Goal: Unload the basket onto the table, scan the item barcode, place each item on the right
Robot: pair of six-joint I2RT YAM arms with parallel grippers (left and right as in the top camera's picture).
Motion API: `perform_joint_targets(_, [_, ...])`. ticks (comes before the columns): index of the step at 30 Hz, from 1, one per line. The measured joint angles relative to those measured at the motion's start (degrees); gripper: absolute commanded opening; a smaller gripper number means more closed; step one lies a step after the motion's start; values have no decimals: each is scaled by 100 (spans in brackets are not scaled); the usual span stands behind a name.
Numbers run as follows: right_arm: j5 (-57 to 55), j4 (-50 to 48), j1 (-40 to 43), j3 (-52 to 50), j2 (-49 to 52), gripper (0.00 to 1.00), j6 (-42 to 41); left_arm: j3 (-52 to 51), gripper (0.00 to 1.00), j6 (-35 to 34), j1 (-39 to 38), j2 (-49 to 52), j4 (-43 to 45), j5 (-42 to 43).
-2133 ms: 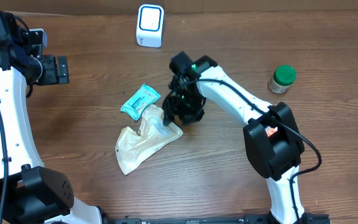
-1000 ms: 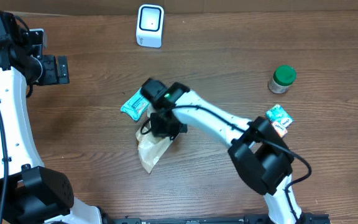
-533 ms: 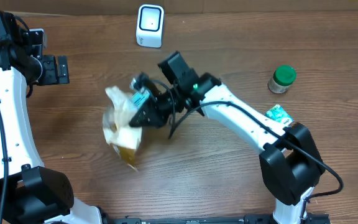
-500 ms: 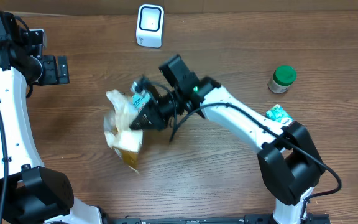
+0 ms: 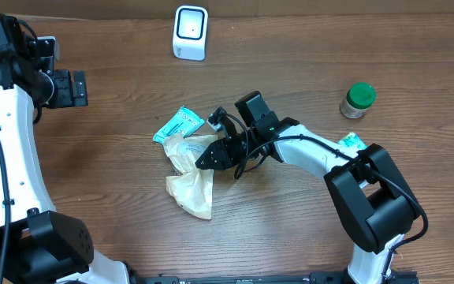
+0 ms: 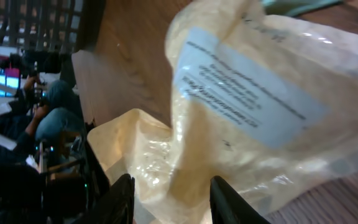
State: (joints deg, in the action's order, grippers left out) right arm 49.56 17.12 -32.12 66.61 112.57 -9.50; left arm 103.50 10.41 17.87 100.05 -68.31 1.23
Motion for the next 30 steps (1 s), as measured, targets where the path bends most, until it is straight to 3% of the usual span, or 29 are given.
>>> perform_joint_targets(5, [-94, 636, 339, 103, -4, 36, -214, 0, 100, 0, 0, 0, 0, 0])
perform_joint_targets(16, [-1128, 2564, 726, 417, -859, 48, -199, 0, 100, -4, 0, 0, 4, 2])
perform_joint_targets(21, [-1362, 2979, 728, 420, -859, 51, 63, 0, 100, -595, 0, 0, -225, 667])
perform_joint_targets(22, [-1410, 3032, 726, 420, -859, 53, 98, 0, 84, -763, 0, 0, -221, 944])
perform_joint_targets(24, [-1449, 3049, 726, 420, -859, 55, 142, 0, 67, -966, -11, 0, -240, 1628])
perform_joint_targets(27, [-1488, 3040, 728, 420, -859, 58, 173, -7, 57, -966, -94, 0, -452, 2245])
perform_joint_targets(30, [-1517, 3016, 726, 420, -859, 59, 201, -302, 61, -682, -409, -7, -662, 2653])
